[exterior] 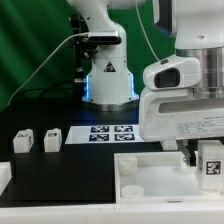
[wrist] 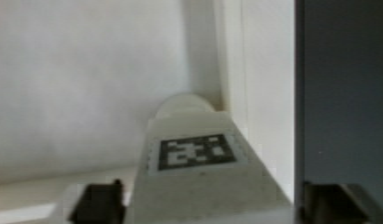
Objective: Assemble one leg
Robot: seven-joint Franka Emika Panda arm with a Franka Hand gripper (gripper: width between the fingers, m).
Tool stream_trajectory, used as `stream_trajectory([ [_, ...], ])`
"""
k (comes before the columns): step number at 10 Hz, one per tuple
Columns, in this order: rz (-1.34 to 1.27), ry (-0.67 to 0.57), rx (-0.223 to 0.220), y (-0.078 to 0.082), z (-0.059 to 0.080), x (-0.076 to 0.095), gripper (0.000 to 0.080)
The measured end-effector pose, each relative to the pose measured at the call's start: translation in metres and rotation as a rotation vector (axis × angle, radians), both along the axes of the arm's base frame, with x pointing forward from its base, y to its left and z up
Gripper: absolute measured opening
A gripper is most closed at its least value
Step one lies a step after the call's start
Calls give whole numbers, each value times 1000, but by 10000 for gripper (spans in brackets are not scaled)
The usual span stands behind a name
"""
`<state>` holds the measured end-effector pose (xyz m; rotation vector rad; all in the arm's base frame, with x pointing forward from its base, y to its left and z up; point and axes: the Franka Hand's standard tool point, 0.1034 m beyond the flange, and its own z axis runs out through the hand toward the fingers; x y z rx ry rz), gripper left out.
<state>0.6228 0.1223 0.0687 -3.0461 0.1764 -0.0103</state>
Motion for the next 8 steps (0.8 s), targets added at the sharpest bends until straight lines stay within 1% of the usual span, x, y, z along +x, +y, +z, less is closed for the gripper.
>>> stream_trajectory([
  [1,-26,2,-1,0,0,0,408],
  [2,-26,3,-1,-1,0,0,291],
  [3,-35,4,0,-1,0,0,292],
  [6,-320,25,7,0,-1,1,292],
  [7,-511,12,21,-2,-1,5,292],
  [8,-626,5,53,-3,-2,9,292],
])
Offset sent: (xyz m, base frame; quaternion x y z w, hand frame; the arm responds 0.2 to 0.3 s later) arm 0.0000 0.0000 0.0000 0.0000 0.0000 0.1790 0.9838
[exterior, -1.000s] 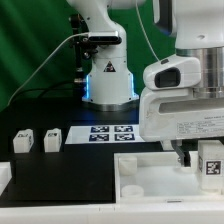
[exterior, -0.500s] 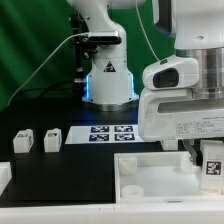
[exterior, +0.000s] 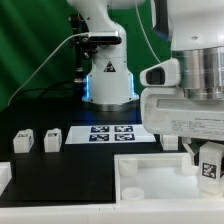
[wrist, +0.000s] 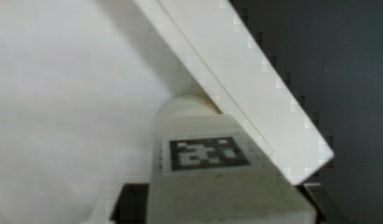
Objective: Assemble one leg
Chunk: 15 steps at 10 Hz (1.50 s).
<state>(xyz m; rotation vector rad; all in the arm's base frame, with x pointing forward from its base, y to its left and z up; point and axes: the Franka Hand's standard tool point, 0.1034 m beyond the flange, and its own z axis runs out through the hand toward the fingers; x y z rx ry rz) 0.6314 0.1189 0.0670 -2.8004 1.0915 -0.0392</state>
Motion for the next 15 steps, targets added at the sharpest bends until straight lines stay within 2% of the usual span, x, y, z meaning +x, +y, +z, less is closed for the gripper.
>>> stream_trajectory([
  [3,-548,0,120,-6,0,-3,294],
  [8,-952,65,170,-5,-2,-4,294],
  [9,-1132,66,212,-2,-2,-1,294],
  [10,-1060,54,201,-1,-3,-2,294],
  [11,-1036,51,198,-1,-3,-2,375],
  [12,-1006,47,192,0,-3,-2,509],
  [13,-809,25,158,1,-3,-2,509],
  [14,-612,13,113,6,-4,-5,624],
  [15,-459,46,75,13,-8,-10,642],
])
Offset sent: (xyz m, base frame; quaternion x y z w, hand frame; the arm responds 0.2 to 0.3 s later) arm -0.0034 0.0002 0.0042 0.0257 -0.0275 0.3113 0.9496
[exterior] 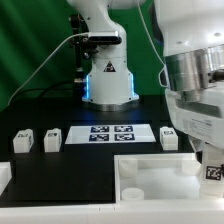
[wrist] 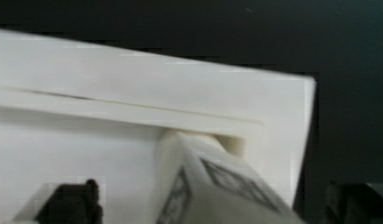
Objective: Assemble one leg
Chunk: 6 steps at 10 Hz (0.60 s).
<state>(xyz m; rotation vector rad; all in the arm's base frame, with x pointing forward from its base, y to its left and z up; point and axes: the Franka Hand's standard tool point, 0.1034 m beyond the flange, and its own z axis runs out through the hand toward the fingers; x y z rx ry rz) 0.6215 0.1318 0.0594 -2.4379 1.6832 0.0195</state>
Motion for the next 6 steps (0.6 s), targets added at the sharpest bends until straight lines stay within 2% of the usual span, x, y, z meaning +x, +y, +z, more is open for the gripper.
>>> stream_trajectory([
  [1,167,44,-35,8,0,-3,642],
  [5,589,-36,-71,1,-1,1,649],
  [6,744,-33,-98,-2,1,2,649],
])
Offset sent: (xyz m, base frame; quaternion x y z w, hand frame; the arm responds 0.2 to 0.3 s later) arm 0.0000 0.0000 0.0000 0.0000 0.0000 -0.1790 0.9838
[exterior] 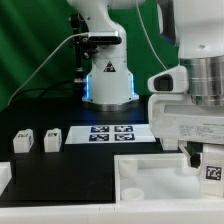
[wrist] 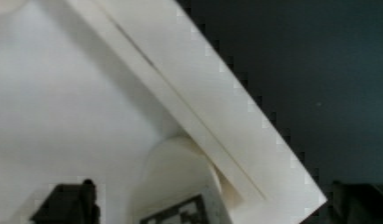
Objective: Assemble one leg
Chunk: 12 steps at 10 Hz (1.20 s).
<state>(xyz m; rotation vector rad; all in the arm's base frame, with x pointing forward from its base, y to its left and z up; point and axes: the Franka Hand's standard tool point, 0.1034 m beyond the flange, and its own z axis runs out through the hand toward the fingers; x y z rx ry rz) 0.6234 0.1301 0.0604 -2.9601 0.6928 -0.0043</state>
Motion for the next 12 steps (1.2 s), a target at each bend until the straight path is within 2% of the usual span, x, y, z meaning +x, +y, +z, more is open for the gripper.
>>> stream_trajectory([
  [1,110,-8,-21,-1,3,3,649],
  [3,88,-9,-19,-1,2,3,649],
  [4,95,-10,-20,-2,2,3,517],
  [5,60,-7,-17,-1,2,3,517],
  [6,-54,5,-14,-1,1,2,377],
  [7,-165,23,-16,-5,-1,0,295],
  [9,-349,39,-8,-4,-1,0,292],
  [12,-825,70,26,-1,-2,4,292],
])
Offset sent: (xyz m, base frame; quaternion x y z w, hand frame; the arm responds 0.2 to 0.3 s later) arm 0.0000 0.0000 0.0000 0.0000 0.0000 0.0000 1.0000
